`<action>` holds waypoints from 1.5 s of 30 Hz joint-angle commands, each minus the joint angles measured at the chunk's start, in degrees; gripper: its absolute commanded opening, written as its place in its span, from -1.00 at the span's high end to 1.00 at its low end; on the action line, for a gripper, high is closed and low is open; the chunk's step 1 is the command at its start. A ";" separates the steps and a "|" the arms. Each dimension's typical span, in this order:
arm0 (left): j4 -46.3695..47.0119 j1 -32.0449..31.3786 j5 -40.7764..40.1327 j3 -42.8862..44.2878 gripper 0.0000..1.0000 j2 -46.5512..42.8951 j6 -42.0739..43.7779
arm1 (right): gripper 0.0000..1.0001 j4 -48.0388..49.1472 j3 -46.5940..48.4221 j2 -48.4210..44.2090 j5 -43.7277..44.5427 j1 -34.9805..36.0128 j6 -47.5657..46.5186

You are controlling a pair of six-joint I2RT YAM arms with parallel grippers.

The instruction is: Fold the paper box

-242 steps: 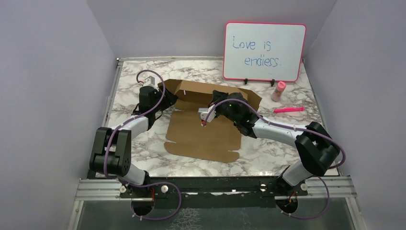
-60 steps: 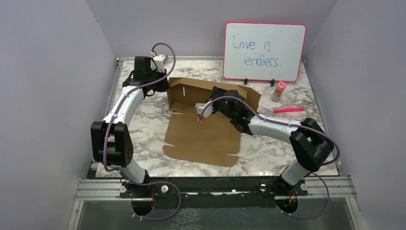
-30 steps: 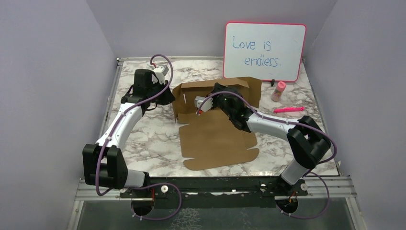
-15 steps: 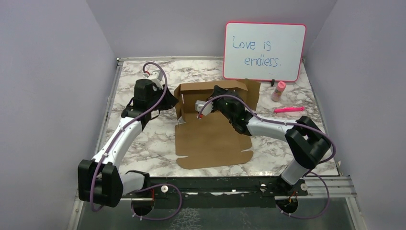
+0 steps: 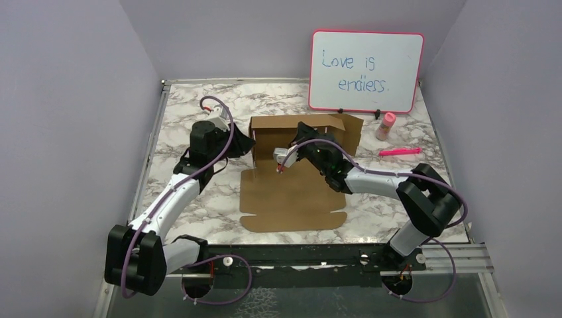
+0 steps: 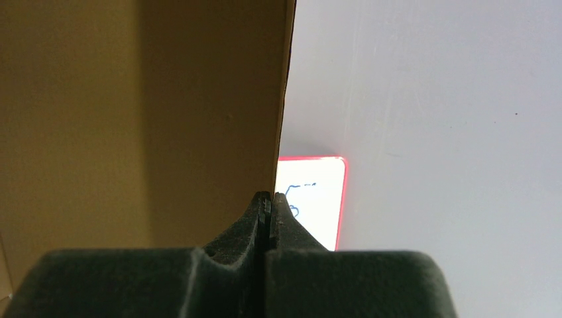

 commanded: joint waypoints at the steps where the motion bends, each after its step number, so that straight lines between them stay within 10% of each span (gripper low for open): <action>1: 4.54 -2.39 1.26 -4.44 0.44 -1.01 -3.19 | 0.98 0.19 -1.72 -1.25 -4.26 1.80 -1.89; 12: 9.43 -5.35 -4.20 -10.43 0.19 -2.47 -3.04 | 0.98 6.22 -5.46 0.43 -0.15 3.45 -8.32; 29: -13.01 -5.16 -16.04 2.06 -0.70 -13.98 10.20 | 0.98 7.59 -6.44 -0.01 0.89 3.49 -9.11; 45: -20.88 5.54 -14.47 7.61 -0.82 -0.04 21.74 | 0.98 7.08 -6.45 -0.58 0.43 3.48 -9.05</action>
